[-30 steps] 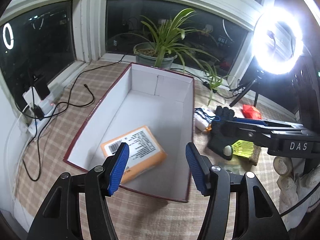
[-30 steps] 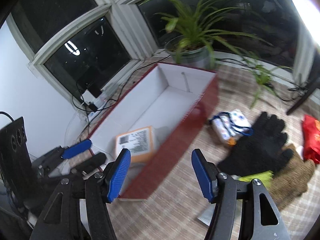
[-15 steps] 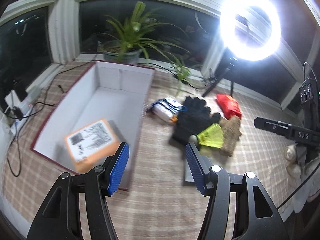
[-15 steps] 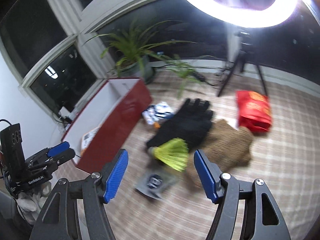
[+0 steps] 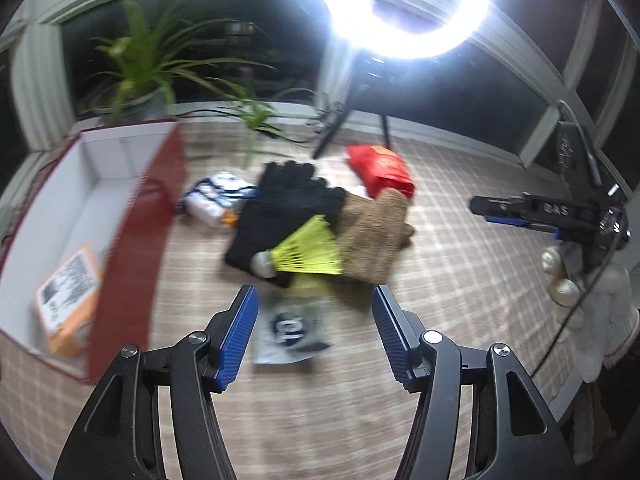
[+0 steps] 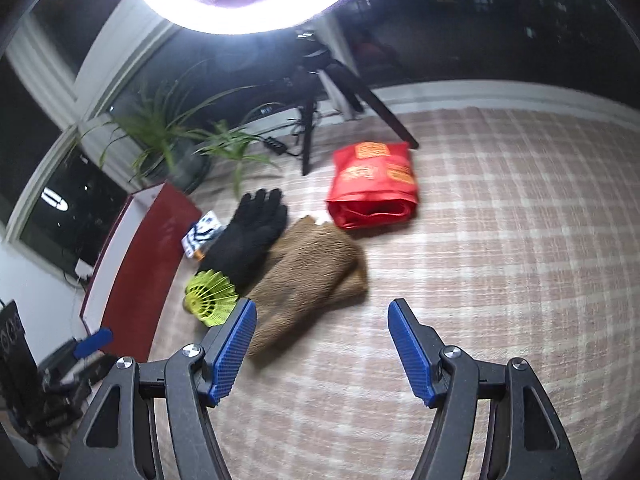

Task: Organize soft objects
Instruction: 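Move the open left tool back to the brown fuzzy towel, then close the left tool on the brown towel's edge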

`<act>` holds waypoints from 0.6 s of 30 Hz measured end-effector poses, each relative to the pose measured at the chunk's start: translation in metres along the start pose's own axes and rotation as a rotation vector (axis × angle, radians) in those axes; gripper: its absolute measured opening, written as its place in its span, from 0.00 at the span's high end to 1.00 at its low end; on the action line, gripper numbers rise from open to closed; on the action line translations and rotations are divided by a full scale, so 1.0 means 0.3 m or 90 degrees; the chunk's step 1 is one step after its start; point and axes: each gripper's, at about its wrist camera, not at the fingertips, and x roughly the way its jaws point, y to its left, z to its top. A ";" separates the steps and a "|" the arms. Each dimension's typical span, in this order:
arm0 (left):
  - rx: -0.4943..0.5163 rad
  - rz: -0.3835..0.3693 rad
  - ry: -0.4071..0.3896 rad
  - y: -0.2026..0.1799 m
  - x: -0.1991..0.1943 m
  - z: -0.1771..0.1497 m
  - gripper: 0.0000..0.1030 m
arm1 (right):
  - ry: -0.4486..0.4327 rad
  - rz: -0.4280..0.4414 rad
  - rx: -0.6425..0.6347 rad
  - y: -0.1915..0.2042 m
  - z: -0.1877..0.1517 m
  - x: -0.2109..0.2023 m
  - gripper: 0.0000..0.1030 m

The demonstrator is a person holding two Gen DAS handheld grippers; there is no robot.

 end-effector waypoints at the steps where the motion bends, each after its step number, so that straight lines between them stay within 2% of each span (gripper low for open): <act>1: 0.004 -0.006 0.004 -0.022 0.020 0.004 0.43 | 0.001 0.002 0.004 -0.013 0.001 0.004 0.37; 7: 0.025 -0.045 0.047 -0.151 0.144 0.008 0.43 | 0.020 0.025 0.015 -0.075 0.045 0.065 0.37; 11: 0.013 -0.058 0.082 -0.202 0.242 0.004 0.43 | 0.045 0.047 0.007 -0.078 0.071 0.124 0.37; 18: -0.039 -0.034 0.113 -0.191 0.359 -0.002 0.43 | 0.093 0.075 -0.025 -0.051 0.095 0.244 0.37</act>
